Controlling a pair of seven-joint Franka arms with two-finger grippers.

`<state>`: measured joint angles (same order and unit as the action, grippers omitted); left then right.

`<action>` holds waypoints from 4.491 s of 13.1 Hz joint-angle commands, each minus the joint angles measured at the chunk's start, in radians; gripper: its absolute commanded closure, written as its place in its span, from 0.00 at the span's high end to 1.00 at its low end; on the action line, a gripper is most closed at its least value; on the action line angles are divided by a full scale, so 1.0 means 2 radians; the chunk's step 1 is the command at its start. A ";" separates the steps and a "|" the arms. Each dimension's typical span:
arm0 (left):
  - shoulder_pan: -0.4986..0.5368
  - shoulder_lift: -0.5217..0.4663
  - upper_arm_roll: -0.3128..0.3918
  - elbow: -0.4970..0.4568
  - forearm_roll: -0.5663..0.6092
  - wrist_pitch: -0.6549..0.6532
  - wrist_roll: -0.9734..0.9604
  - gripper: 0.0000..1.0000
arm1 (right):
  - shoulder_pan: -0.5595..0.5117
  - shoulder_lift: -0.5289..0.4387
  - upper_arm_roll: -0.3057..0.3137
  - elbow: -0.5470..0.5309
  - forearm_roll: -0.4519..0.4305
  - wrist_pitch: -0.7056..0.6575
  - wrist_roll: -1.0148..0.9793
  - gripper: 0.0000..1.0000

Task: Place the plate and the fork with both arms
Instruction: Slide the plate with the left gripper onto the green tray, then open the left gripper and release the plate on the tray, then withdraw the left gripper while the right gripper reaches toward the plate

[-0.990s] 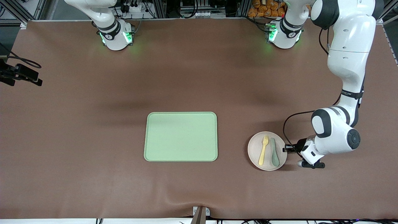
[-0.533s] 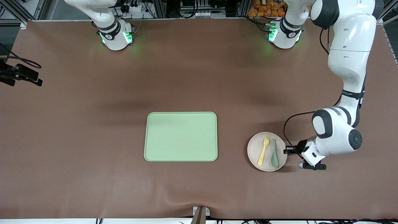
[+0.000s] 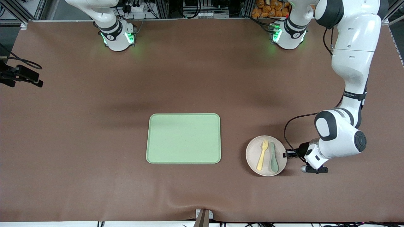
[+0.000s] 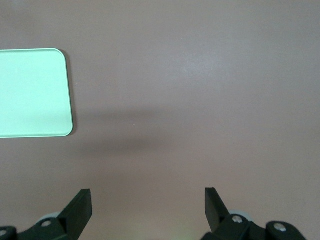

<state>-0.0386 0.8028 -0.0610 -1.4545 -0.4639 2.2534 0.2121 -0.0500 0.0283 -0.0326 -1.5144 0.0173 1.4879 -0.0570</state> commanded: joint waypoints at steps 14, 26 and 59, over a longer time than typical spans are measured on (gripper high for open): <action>-0.208 -0.013 0.037 0.029 0.007 0.031 -0.318 0.00 | -0.002 0.005 0.002 0.006 -0.001 -0.002 -0.001 1.00; -0.309 0.037 0.044 0.048 0.009 0.107 -0.428 0.00 | 0.002 0.007 0.002 0.006 -0.002 -0.002 -0.002 1.00; -0.181 -0.130 0.090 0.046 0.184 -0.101 -0.311 1.00 | 0.036 0.092 0.003 0.011 0.002 0.010 -0.001 1.00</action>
<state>-0.4654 0.5616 0.1301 -1.3400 -0.1135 2.0631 -0.5294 0.0145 0.1965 -0.0228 -1.5146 0.0185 1.5136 -0.0568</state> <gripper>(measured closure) 0.000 0.000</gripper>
